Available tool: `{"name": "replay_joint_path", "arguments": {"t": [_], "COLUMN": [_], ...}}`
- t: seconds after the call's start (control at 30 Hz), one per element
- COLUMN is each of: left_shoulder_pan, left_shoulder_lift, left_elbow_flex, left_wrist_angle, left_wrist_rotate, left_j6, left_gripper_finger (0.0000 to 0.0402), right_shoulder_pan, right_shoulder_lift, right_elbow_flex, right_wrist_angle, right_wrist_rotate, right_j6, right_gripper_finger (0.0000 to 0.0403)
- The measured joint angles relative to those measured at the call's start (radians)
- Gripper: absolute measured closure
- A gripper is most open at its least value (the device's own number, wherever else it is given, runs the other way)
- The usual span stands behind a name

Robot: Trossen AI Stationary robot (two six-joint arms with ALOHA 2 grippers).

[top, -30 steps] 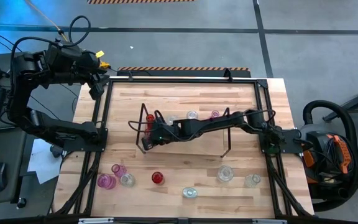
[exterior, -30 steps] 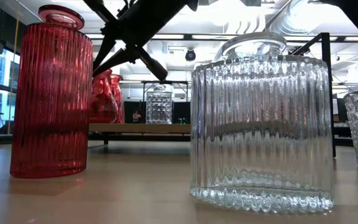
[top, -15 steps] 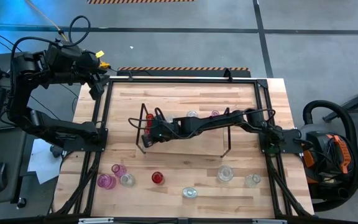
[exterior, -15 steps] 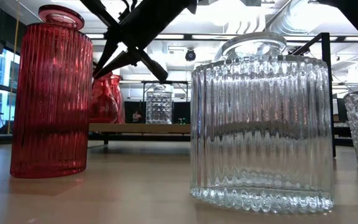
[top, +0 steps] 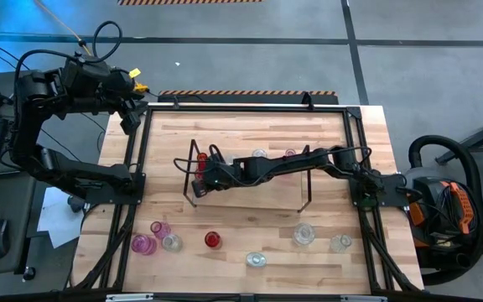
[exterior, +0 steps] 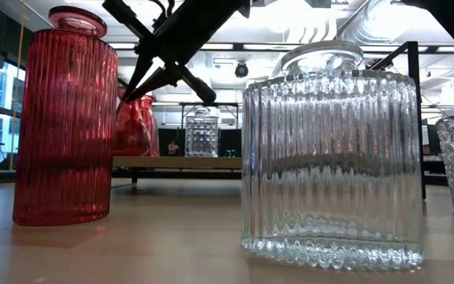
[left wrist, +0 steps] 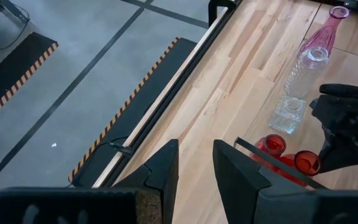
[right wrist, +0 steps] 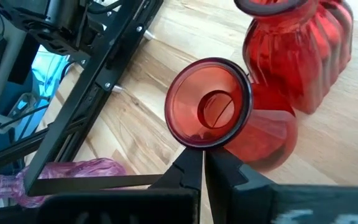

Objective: Sort vases onto shelf
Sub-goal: Put the red vase aligned with the other red vase on the shelf

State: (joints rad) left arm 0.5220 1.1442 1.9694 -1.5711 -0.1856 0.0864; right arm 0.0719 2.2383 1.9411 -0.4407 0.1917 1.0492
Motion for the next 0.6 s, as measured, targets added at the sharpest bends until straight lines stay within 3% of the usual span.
{"name": "replay_joint_path", "arguments": {"t": [0.6], "left_shoulder_pan": [0.0], "left_shoulder_lift": [0.0], "left_elbow_flex": [0.0], "left_wrist_angle": [0.0], "left_wrist_rotate": [0.0], "left_j6": [0.0], "left_gripper_finger": [0.0312], "right_shoulder_pan": [-0.006], "right_shoulder_lift": [0.0], "right_elbow_flex": [0.0], "right_wrist_angle": [-0.034], "right_wrist_rotate": [0.018], "right_j6": [-0.001], "right_gripper_finger": [0.0403]}}
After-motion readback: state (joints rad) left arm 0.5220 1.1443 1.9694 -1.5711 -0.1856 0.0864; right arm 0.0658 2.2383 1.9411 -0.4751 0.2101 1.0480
